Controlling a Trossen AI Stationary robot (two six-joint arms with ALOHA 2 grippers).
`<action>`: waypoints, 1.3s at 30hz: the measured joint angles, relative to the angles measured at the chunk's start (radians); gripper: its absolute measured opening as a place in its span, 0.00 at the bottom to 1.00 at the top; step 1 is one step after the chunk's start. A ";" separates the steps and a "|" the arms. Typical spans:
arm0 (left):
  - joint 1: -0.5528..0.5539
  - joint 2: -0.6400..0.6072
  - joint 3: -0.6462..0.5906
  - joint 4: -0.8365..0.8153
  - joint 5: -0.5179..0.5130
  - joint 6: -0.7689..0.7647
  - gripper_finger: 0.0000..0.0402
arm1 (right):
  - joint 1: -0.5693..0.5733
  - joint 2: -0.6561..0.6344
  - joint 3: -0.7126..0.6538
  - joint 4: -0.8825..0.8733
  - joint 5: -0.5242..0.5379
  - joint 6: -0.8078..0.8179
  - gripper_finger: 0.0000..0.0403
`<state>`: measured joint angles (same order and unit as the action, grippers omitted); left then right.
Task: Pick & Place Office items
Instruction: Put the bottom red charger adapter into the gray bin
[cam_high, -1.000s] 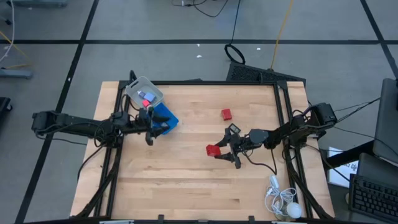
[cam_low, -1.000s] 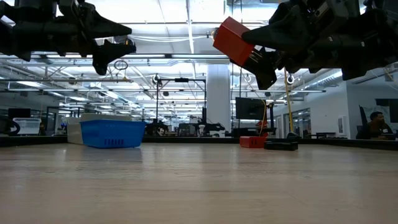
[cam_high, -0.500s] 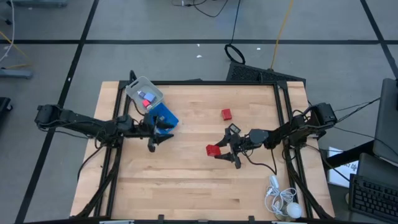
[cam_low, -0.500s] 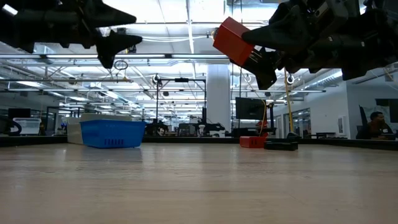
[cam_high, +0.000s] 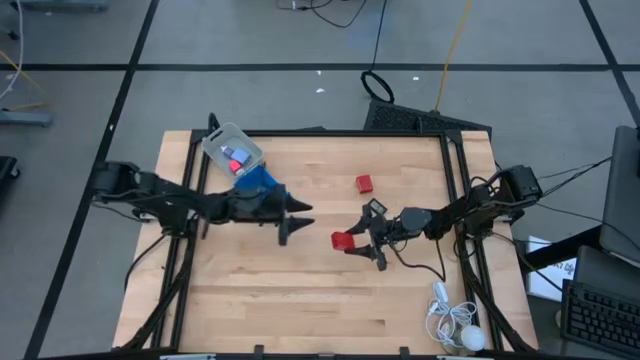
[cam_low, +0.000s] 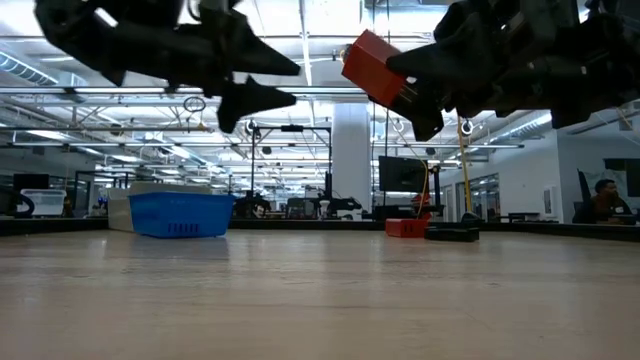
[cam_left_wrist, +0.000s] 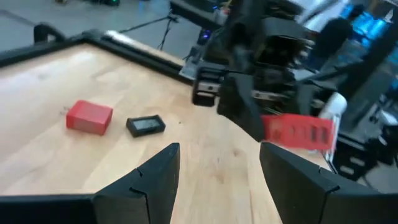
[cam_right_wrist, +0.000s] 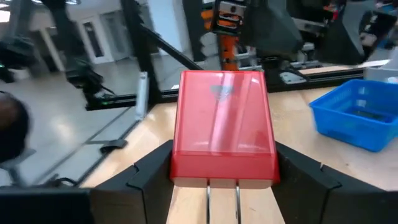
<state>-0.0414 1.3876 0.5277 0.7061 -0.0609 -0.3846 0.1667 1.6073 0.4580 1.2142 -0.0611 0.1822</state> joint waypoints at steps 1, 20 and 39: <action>0.008 0.023 0.019 -0.001 0.000 -0.023 0.56 | 0.003 0.000 0.000 -0.010 0.016 -0.009 0.53; 0.037 0.269 0.242 0.002 0.060 -0.278 0.56 | 0.098 0.000 0.003 -0.156 0.592 -0.321 0.54; 0.028 0.310 0.263 -0.031 -0.003 -0.279 0.68 | 0.142 0.001 0.094 -0.296 0.741 -0.441 0.54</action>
<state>-0.0135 1.6972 0.7906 0.6752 -0.0639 -0.6635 0.3089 1.6081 0.5523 0.9182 0.6796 -0.2588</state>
